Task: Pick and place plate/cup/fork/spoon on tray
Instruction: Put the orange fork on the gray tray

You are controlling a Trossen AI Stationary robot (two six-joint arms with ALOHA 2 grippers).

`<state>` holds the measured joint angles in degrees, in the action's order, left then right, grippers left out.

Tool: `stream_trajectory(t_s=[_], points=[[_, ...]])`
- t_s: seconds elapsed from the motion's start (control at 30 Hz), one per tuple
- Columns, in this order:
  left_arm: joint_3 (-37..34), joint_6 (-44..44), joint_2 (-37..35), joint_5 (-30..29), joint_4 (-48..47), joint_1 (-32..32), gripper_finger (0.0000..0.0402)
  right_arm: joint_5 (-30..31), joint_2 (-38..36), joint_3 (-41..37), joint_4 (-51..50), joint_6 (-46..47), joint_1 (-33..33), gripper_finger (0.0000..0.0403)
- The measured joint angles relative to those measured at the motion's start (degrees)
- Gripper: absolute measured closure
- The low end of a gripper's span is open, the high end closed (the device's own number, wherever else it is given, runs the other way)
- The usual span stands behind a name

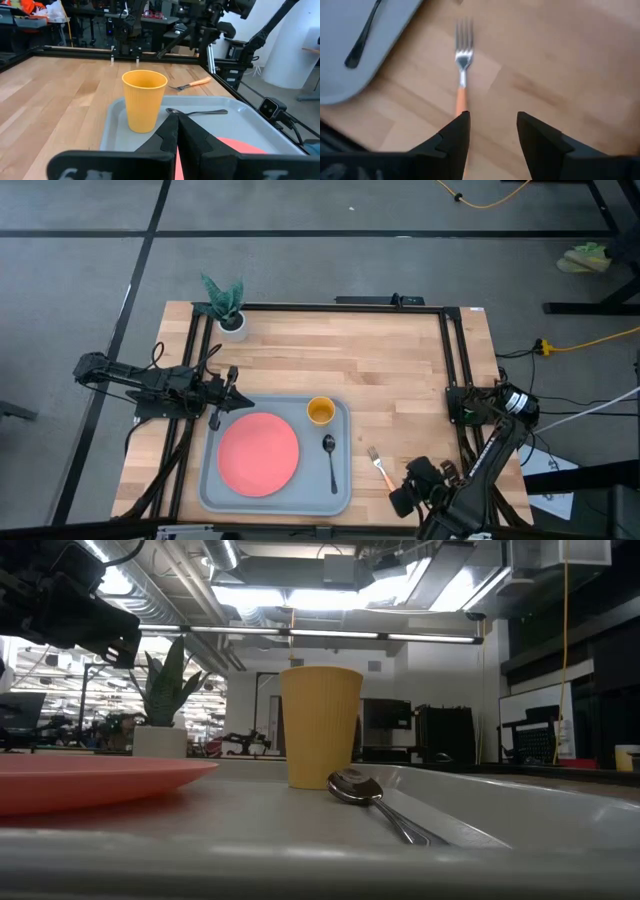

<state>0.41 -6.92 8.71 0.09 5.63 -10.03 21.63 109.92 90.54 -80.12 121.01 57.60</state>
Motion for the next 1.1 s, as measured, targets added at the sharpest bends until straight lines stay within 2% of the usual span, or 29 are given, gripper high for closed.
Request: stream_trajectory(t_s=[0.2, 0.43, 0.53, 0.73, 0.97, 1.1], points=[[0.0, -0.02, 0.0, -0.01, 0.0, 0.01, 0.0401, -3.46, 0.03, -2.02, 5.81, 2.55, -0.04, 0.0234], [0.0, -0.01, 0.0, -0.01, 0.0, 0.01, 0.0401, -3.75, 0.03, -2.82, 6.91, 5.92, -2.65, 0.0234], [0.0, -0.02, 0.0, 0.01, 0.0, 0.01, 0.0401, -4.35, 0.03, -2.82, 7.35, 2.98, -4.56, 0.0234], [0.01, -0.02, 0.0, 0.0, 0.0, 0.01, 0.0401, -9.97, 0.03, -2.82, 7.7, -3.02, -8.8, 0.0234], [0.01, -0.02, 0.0, -0.01, 0.0, -0.01, 0.0401, -9.69, 0.03, -2.82, 9.93, -4.58, -11.04, 0.0234], [0.01, -0.02, 0.0, 0.0, 0.0, -0.01, 0.0401, -3.04, 1.64, -2.75, 9.86, -3.54, -10.81, 0.0234]])
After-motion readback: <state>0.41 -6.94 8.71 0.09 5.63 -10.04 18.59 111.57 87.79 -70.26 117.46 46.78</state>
